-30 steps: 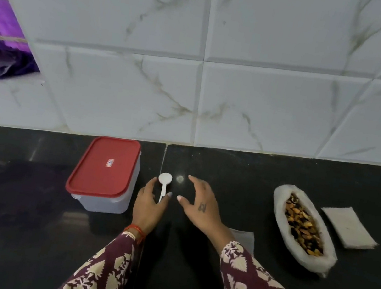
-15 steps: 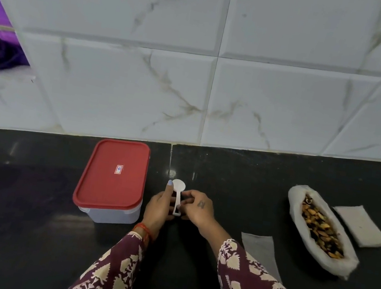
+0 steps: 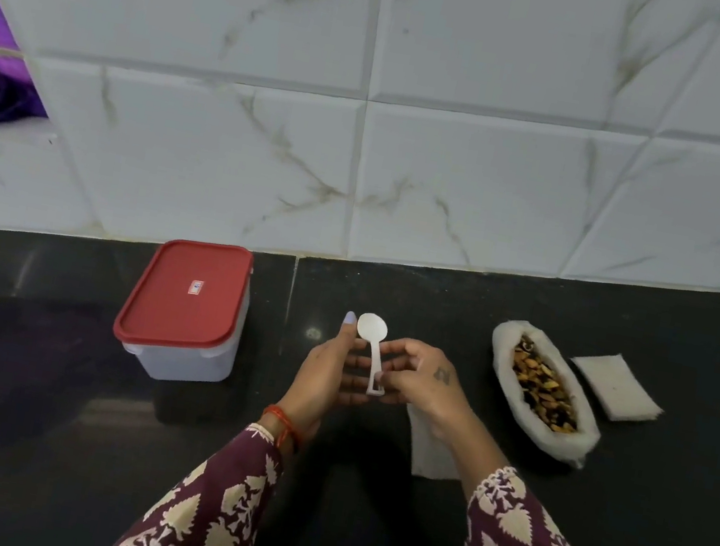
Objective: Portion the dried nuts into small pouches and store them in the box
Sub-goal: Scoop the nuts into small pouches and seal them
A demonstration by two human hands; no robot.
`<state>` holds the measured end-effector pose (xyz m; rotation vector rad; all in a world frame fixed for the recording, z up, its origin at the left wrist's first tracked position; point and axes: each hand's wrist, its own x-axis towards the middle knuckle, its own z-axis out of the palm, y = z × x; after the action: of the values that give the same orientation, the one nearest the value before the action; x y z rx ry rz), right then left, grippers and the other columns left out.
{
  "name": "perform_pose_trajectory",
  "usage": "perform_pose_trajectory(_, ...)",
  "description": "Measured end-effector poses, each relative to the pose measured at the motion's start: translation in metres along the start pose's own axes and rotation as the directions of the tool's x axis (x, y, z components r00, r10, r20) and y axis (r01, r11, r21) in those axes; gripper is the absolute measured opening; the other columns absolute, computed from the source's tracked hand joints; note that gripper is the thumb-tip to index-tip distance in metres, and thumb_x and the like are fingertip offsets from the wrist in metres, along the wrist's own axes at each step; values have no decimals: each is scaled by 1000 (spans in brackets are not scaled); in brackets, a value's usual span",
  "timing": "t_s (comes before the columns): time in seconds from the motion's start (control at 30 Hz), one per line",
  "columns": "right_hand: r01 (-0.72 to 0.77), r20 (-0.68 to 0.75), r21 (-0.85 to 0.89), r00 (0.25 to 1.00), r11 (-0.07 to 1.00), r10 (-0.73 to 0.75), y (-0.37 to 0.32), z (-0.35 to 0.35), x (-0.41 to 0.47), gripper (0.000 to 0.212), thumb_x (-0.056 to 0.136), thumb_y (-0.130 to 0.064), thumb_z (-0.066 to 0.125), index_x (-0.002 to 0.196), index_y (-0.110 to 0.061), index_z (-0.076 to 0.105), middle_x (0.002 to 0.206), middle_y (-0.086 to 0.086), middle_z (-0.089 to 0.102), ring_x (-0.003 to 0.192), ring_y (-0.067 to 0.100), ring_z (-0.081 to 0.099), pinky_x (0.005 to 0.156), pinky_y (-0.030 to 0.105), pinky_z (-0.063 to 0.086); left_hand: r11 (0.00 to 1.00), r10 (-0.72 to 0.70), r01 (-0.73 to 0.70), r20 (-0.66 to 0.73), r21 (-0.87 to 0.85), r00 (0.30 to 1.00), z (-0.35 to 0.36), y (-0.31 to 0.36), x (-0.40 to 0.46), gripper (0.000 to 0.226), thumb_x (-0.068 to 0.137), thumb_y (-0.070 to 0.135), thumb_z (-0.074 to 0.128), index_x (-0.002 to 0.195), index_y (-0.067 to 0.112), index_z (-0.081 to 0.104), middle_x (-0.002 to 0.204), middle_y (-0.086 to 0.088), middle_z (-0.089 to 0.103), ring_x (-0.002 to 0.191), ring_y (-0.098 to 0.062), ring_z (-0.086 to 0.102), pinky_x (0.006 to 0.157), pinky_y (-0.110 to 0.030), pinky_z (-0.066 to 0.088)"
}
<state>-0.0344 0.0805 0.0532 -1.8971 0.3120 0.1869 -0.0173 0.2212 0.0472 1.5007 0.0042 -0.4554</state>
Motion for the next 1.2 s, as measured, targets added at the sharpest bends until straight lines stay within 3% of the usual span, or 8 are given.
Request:
perform_pose_trajectory(0.27, -13, -45, -89, 999, 996, 9, 35, -99, -38, 35, 80, 4, 64, 107, -18, 63, 89, 5, 69, 83, 16, 68, 73, 33, 59, 994, -80, 88, 107, -70, 991, 105, -6, -8, 59, 94, 59, 31, 104, 12, 65, 89, -7, 71, 78, -19, 69, 76, -35, 57)
perform_pose_trajectory(0.5, -140, -126, -107, 984, 984, 126, 73, -164, -48, 36, 81, 3, 63, 110, -18, 64, 89, 2, 68, 83, 14, 67, 68, 27, 58, 971, -196, 216, 179, -99, 964, 183, -19, 1, 53, 95, 57, 31, 100, 13, 60, 85, -6, 69, 75, -20, 68, 78, -37, 56)
perform_pose_trajectory(0.6, -178, -154, -146, 976, 973, 155, 87, -181, -48, 39, 80, 4, 64, 115, -15, 64, 86, 1, 67, 82, 15, 67, 70, 29, 58, 962, -236, 258, 207, -86, 949, 204, -26, 5, 53, 95, 57, 32, 101, 12, 60, 93, -9, 69, 80, -22, 68, 81, -39, 55)
perform_pose_trajectory(0.83, -206, -203, -277, 967, 938, 153, 110, -194, -46, 40, 81, -7, 69, 119, -16, 62, 105, 6, 66, 90, 16, 65, 80, 37, 58, 964, -242, 255, 155, -76, 958, 226, -36, 7, 52, 96, 57, 33, 107, 12, 58, 102, -6, 64, 84, -23, 69, 82, -40, 56)
perform_pose_trajectory(0.93, -214, -224, -290, 963, 933, 151, 113, -195, -45, 31, 85, -16, 67, 116, -17, 63, 102, 6, 67, 80, 16, 68, 77, 34, 59, 974, -220, 225, 112, -36, 969, 226, -38, 5, 48, 95, 55, 37, 108, 14, 59, 100, -3, 63, 88, -22, 68, 83, -41, 57)
perform_pose_trajectory(1.0, -198, -254, -342, 961, 919, 112, 112, -196, -45, 32, 85, -24, 67, 116, -18, 64, 103, 4, 68, 86, 18, 67, 81, 37, 57, 986, -168, 169, 62, -5, 984, 224, -41, 4, 45, 94, 54, 42, 109, 16, 59, 104, -2, 62, 94, -23, 67, 82, -40, 57)
perform_pose_trajectory(1.1, -131, -309, -407, 951, 904, -1, 103, -195, -47, 32, 88, -32, 64, 118, -21, 62, 107, 0, 68, 93, 15, 64, 82, 31, 52, 995, -6, 8, -23, 97, 1000, 217, -45, -3, 33, 94, 50, 46, 99, 21, 61, 100, -2, 65, 94, -22, 66, 80, -38, 58)
perform_pose_trajectory(1.2, 6, -302, -423, 942, 906, -148, 90, -183, -48, 30, 89, -32, 63, 117, -24, 63, 106, -5, 66, 95, 10, 59, 78, 22, 43, 935, 200, -159, -102, 317, 974, 199, -51, -7, 36, 92, 53, 48, 104, 23, 63, 106, 1, 64, 94, -10, 63, 84, -32, 55)
